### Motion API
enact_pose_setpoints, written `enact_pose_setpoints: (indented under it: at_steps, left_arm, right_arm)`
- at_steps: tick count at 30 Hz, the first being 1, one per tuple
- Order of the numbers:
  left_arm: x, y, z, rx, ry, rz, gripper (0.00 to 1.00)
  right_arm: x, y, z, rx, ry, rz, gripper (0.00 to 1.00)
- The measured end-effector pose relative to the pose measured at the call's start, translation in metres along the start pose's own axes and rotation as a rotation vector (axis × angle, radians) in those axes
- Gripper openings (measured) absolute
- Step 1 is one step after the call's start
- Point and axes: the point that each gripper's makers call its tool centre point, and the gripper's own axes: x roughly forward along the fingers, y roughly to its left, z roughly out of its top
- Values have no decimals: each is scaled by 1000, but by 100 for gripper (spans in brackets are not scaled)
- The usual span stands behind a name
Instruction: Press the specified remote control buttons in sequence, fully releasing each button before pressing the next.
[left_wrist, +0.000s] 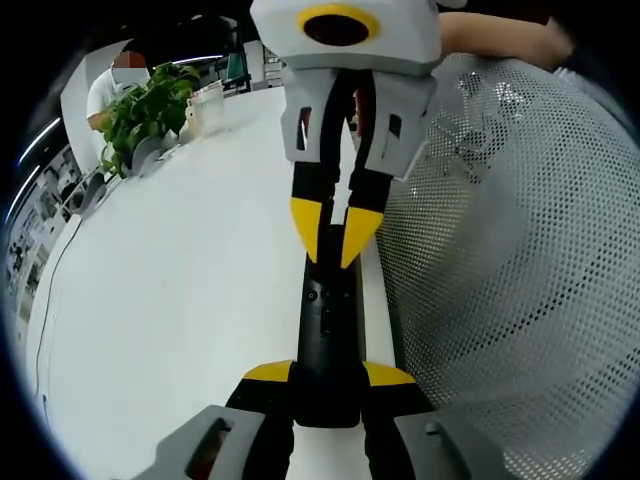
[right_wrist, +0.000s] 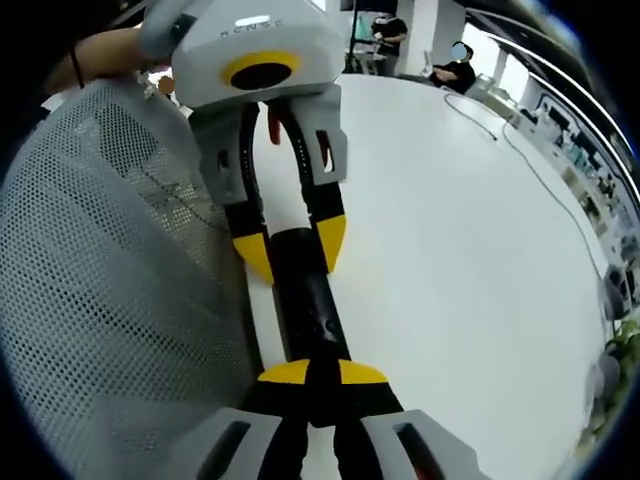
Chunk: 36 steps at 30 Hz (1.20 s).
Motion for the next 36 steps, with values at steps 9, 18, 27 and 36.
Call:
enact_pose_setpoints:
  at_steps: [9, 18, 27, 36]
  left_arm:
    - [1, 0, 0, 0, -1, -1, 25]
    - [1, -1, 1, 4, 5, -3, 25]
    - [0, -1, 1, 1, 1, -2, 25]
    - [0, -2, 1, -6, 4, 5, 25]
  right_arm:
    - [0, -1, -2, -64, 29, -18, 0]
    - [2, -2, -1, -140, 81, -51, 0]
    - [0, -4, -1, -25, 30, -51, 0]
    - [1, 0, 1, -62, 42, -53, 0]
